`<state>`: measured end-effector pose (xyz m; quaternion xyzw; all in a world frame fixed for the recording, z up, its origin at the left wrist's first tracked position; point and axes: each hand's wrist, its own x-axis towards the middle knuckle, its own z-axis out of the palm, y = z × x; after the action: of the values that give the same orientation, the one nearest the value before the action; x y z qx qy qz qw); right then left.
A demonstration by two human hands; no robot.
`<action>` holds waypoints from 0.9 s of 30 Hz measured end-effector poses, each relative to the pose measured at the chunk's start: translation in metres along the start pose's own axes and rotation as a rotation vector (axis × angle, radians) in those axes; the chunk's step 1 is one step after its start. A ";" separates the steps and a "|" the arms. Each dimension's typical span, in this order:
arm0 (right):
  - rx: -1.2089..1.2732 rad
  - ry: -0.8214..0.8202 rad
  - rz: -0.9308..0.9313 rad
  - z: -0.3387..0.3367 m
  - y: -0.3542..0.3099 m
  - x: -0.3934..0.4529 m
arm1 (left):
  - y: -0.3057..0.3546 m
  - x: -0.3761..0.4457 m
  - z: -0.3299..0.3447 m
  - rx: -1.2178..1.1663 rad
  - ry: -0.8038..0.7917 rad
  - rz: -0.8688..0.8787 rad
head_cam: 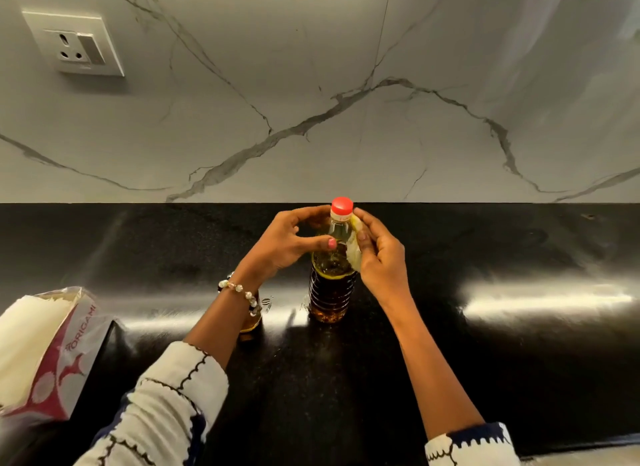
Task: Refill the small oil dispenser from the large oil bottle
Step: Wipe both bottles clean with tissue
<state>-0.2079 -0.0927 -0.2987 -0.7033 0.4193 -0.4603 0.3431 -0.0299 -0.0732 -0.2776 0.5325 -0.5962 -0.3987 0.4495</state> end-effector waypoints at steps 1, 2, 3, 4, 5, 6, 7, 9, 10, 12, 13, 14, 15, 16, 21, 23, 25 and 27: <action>-0.031 0.033 -0.014 0.001 0.000 -0.006 | -0.002 -0.001 -0.001 -0.013 0.020 -0.009; -0.048 0.060 -0.034 0.002 0.000 -0.011 | -0.004 -0.003 -0.001 -0.036 0.042 -0.013; -0.056 0.081 -0.059 0.003 -0.003 -0.016 | -0.006 -0.005 0.000 -0.060 0.060 -0.005; -0.060 0.096 -0.086 0.004 -0.005 -0.018 | -0.008 -0.007 0.001 -0.076 0.078 0.010; -0.057 0.102 -0.108 0.006 -0.008 -0.019 | -0.008 -0.008 0.003 -0.087 0.095 0.022; -0.045 0.101 -0.119 0.007 -0.011 -0.018 | -0.007 -0.009 0.006 -0.088 0.112 0.030; -0.026 0.092 -0.117 0.007 -0.014 -0.015 | -0.007 -0.010 0.008 -0.076 0.132 0.041; 0.015 0.056 -0.084 0.008 -0.016 -0.007 | -0.004 -0.010 0.011 -0.023 0.172 0.079; 0.031 0.032 -0.058 0.007 -0.015 -0.001 | -0.003 -0.010 0.012 0.004 0.196 0.103; 0.054 -0.016 -0.010 0.005 -0.011 0.008 | -0.003 -0.010 0.013 0.047 0.254 0.153; 0.058 -0.036 0.002 0.003 -0.008 0.011 | -0.004 -0.010 0.013 0.063 0.278 0.173; 0.056 -0.051 0.013 0.001 -0.004 0.013 | -0.005 -0.010 0.014 0.077 0.296 0.186; 0.053 -0.060 0.026 -0.001 -0.001 0.011 | -0.006 -0.010 0.014 0.082 0.306 0.192; 0.045 -0.057 0.037 -0.002 0.001 0.008 | -0.006 -0.011 0.014 0.083 0.307 0.192; 0.086 0.121 0.083 -0.004 0.009 -0.012 | -0.015 -0.011 0.002 0.128 0.211 0.199; 0.312 0.219 0.243 -0.005 0.004 -0.009 | -0.018 -0.012 0.000 0.152 0.269 0.192; 0.557 0.320 0.381 -0.010 -0.002 -0.004 | -0.016 -0.014 0.005 0.125 0.368 0.175; 0.573 0.349 0.357 -0.014 -0.009 -0.001 | -0.009 -0.017 0.015 0.107 0.435 0.179</action>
<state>-0.2189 -0.0898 -0.2864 -0.4058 0.4416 -0.6049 0.5238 -0.0410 -0.0576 -0.2925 0.5740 -0.5504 -0.2010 0.5720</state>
